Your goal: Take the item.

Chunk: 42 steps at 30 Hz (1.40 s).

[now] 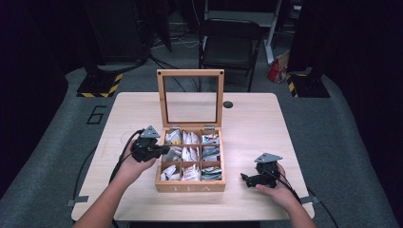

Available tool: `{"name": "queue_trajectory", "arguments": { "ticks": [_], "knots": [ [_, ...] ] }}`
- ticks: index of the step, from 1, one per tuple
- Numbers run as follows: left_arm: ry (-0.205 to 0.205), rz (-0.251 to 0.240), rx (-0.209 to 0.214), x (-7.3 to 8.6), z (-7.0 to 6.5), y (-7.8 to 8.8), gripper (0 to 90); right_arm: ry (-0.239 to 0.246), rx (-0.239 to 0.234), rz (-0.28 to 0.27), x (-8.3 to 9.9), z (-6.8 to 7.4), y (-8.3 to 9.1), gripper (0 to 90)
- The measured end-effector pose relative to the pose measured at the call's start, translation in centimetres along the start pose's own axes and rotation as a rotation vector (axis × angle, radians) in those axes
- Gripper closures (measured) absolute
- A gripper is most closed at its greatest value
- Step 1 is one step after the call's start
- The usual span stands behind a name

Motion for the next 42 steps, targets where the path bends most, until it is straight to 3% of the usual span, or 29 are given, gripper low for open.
{"name": "queue_trajectory", "arguments": {
  "ticks": [7,19,42],
  "knots": [
    [0.01,-0.06,-0.006,-0.8,-0.1,0.8,88.7,0.0,0.0,0.0,0.0,0.0,0.0,0.0],
    [-0.004,-0.1,-0.009,-2.3,-0.4,2.3,88.7,0.0,0.0,0.0,0.0,0.0,0.0,0.0],
    [0.028,-0.159,-0.05,-2.1,0.6,4.3,88.6,0.0,0.0,0.0,0.0,0.0,0.0,0.0]
  ]
}}
Point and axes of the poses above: each handheld gripper's, and its own axes: y roughly backward along the jaws, x roughly out of its underside, z roughly to its left, the point moved 1 cm from there along -y, roughly forward along the jaws, and after that the axes turned 1 degree about -z, right-handed, at the moved point
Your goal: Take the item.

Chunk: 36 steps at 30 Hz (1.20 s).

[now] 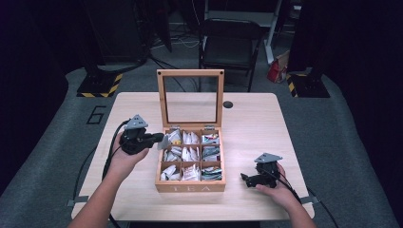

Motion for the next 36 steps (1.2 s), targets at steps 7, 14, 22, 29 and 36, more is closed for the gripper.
{"name": "queue_trajectory", "arguments": {
  "ticks": [7,14,22,29,36],
  "knots": [
    [0.023,-0.015,-0.014,0.2,0.7,0.7,88.6,0.0,0.0,0.0,0.0,0.0,0.0,0.0],
    [0.049,-0.027,-0.033,0.2,1.6,1.5,88.6,0.0,0.0,0.0,0.0,0.0,0.0,0.0],
    [0.068,-0.043,-0.045,-0.2,2.2,2.5,88.5,0.0,0.0,0.0,0.0,0.0,0.0,0.0],
    [0.078,-0.045,-0.061,-0.3,2.7,2.9,88.5,0.0,0.0,0.0,0.0,0.0,0.0,0.0],
    [0.09,-0.05,-0.083,-0.3,3.5,3.5,88.5,0.0,0.0,0.0,0.0,0.0,0.0,0.0]
  ]
}}
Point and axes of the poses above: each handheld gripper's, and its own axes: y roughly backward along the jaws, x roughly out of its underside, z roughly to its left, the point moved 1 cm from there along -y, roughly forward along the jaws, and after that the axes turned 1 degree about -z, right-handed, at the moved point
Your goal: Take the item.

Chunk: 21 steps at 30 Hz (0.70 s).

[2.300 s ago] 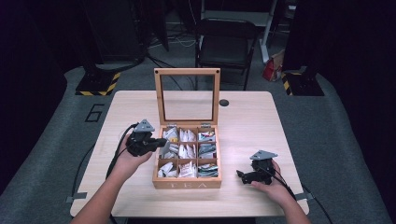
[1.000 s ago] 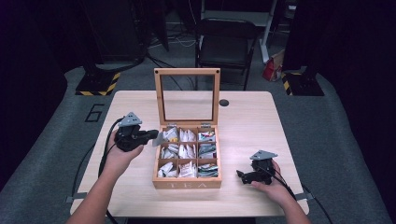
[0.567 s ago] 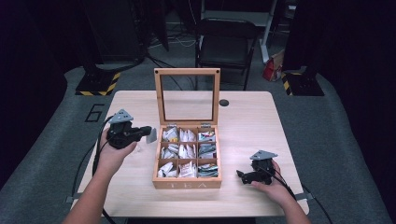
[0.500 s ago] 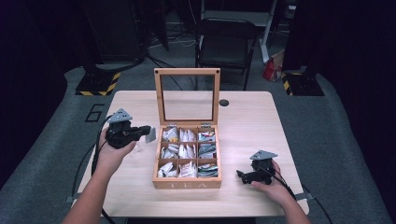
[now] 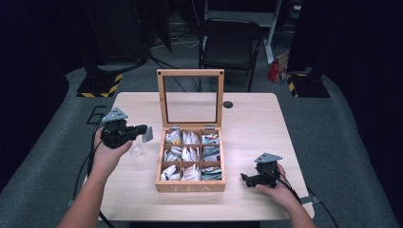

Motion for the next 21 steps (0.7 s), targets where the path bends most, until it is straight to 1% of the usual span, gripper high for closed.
{"name": "queue_trajectory", "arguments": {
  "ticks": [5,9,12,13,21],
  "knots": [
    [0.019,-0.01,-0.014,0.0,0.7,0.4,88.5,0.0,0.0,0.0,0.0,0.0,0.0,0.0],
    [0.029,-0.012,-0.034,0.1,1.3,0.7,88.5,0.0,0.0,0.0,0.0,0.0,0.0,0.0],
    [0.05,-0.019,-0.042,0.3,1.7,0.9,88.5,0.0,0.0,0.0,0.0,0.0,0.0,0.0],
    [0.058,-0.022,-0.052,0.4,2.0,1.0,88.5,0.0,0.0,0.0,0.0,0.0,0.0,0.0],
    [0.078,-0.027,-0.078,0.6,3.0,1.5,88.5,0.0,0.0,0.0,0.0,0.0,0.0,0.0]
  ]
}}
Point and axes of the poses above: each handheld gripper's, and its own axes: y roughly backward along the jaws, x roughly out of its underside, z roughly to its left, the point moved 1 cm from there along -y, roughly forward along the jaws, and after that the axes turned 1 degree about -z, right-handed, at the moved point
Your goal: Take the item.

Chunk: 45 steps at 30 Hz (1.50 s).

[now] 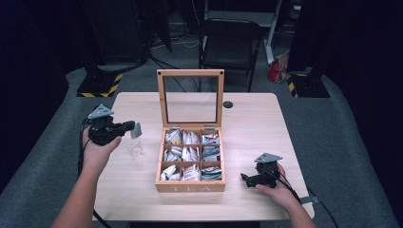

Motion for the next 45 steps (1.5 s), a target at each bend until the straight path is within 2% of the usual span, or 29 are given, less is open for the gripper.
{"name": "queue_trajectory", "arguments": {
  "ticks": [10,22,27,33,45],
  "knots": [
    [0.023,-0.008,-0.053,0.4,1.4,0.5,88.5,0.001,0.0,0.0,0.0,0.0,0.0,0.0],
    [0.043,0.002,-0.089,1.1,2.8,0.3,88.5,0.001,0.0,0.0,0.0,0.0,0.0,0.0],
    [0.055,-0.001,-0.097,1.6,3.1,-0.1,88.5,0.001,0.0,0.0,0.0,0.0,0.0,0.0],
    [0.065,0.028,-0.102,2.3,3.5,-0.6,88.5,0.0,0.0,0.0,0.0,0.0,0.0,0.0],
    [0.076,0.03,-0.103,3.2,3.8,-1.4,88.5,0.001,0.0,0.0,0.0,0.0,0.0,0.0]
  ]
}}
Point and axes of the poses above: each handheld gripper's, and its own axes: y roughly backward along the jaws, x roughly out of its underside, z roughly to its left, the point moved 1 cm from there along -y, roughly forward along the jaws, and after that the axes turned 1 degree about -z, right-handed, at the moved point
